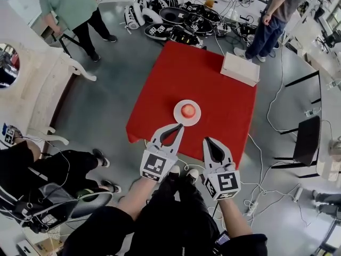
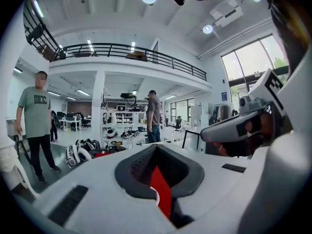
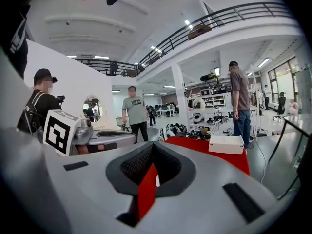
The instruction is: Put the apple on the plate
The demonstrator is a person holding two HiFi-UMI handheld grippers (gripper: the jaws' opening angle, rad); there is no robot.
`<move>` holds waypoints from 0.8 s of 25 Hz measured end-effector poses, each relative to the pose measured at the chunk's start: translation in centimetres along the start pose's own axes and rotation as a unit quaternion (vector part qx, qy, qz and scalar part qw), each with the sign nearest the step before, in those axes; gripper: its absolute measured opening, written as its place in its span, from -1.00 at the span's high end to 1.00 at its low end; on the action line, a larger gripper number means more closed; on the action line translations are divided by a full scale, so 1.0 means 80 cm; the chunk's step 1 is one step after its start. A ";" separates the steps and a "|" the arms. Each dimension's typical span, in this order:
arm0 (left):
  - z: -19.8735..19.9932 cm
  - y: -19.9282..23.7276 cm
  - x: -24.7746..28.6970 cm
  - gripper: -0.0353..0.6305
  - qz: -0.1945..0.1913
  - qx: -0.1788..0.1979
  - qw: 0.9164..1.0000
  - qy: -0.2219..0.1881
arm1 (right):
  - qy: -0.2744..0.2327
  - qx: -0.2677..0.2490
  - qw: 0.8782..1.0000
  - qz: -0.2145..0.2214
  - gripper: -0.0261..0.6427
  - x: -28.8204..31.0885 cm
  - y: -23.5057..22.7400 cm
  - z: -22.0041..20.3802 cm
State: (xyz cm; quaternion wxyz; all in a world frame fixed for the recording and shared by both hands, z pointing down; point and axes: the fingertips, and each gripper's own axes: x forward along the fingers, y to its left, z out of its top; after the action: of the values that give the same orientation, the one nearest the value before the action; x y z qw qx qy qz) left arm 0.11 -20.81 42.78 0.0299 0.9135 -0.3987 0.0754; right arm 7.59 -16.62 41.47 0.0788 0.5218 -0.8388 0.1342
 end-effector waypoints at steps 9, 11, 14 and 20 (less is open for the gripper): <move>0.023 -0.001 -0.025 0.88 -0.020 -0.009 1.000 0.013 | 0.012 -0.003 1.000 -0.009 0.89 0.007 0.022 0.012; 0.026 -0.010 -0.026 0.88 -0.022 -0.009 1.000 0.013 | 0.012 -0.008 1.000 -0.007 0.89 -0.002 0.022 0.012; 0.023 -0.026 -0.026 0.88 -0.025 -0.008 1.000 0.015 | 0.013 -0.011 1.000 -0.004 0.89 -0.014 0.022 0.005; 0.014 -0.049 -0.019 0.88 -0.032 -0.005 0.999 0.022 | 0.013 -0.010 1.000 -0.002 0.89 -0.028 0.012 -0.004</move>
State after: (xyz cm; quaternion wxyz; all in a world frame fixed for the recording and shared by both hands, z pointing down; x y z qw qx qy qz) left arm 2.06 -17.15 41.47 0.0452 0.9239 -0.3686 0.0925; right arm 7.71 -14.17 41.02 0.0955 0.5205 -0.8381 0.1327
